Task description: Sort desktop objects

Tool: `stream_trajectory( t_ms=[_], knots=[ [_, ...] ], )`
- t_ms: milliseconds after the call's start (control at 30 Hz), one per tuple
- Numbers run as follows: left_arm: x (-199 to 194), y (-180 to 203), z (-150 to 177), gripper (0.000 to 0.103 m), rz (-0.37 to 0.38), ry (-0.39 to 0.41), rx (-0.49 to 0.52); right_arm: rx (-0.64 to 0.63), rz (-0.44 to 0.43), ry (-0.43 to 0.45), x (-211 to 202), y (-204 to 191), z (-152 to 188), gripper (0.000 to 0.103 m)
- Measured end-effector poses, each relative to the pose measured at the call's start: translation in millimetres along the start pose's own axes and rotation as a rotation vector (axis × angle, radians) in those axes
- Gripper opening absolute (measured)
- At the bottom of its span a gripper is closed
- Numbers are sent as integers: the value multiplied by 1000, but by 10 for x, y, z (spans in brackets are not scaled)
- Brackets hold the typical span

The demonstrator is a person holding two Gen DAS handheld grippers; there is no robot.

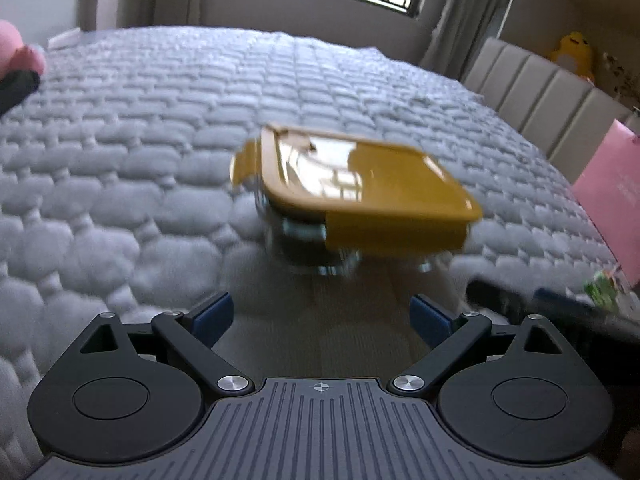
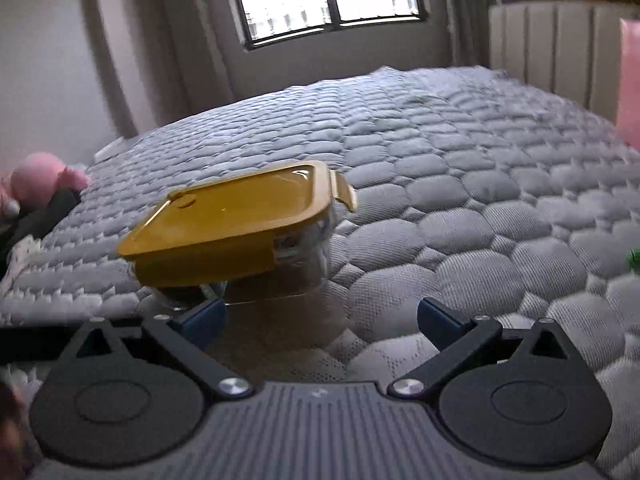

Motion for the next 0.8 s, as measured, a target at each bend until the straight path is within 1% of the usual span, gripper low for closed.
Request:
stream_trajectory(
  t_ms=[67, 167, 200, 233, 300, 400, 500, 600, 700, 800],
  knots=[
    [-3, -29, 94, 99, -27, -3, -13, 33, 7, -35, -8, 34, 18, 103],
    [10, -65, 172, 99, -88, -6, -18, 60, -21, -122, 23, 62, 77, 103],
    [8, -71, 178, 99, -102, -8, -15, 61, -43, -135, 44, 63, 101, 103],
    [-4, -73, 173, 99, -108, -6, -15, 56, -48, -145, 64, 60, 124, 103],
    [-49, -78, 145, 99, -119, 13, -18, 23, -23, -160, 68, 5, 181, 103],
    [-98, -67, 112, 102, -119, 35, -16, -30, 3, -151, 56, -76, 186, 103],
    [-92, -34, 89, 103, -136, 40, 3, -22, 8, -142, 23, -103, 163, 103],
    [-100, 1, 48, 103, -133, 45, 1, 1, -5, -142, 22, -74, 145, 103],
    [-143, 63, -51, 103, -137, 62, -2, 27, -25, -139, 14, -38, 92, 103],
    [-176, 125, -140, 103, -156, 94, 22, 34, -20, -124, 4, -28, 9, 103]
  ],
)
Point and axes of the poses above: each gripper's, at about its wrist camera, not at the fingertips, and x roughly the way its jaws point, y to its right, z to its underside, the point moved 4 cm from there along x, roughly the way its jaws point, and after that the axes turned 2 degrees about x, right-handed, at the moved point
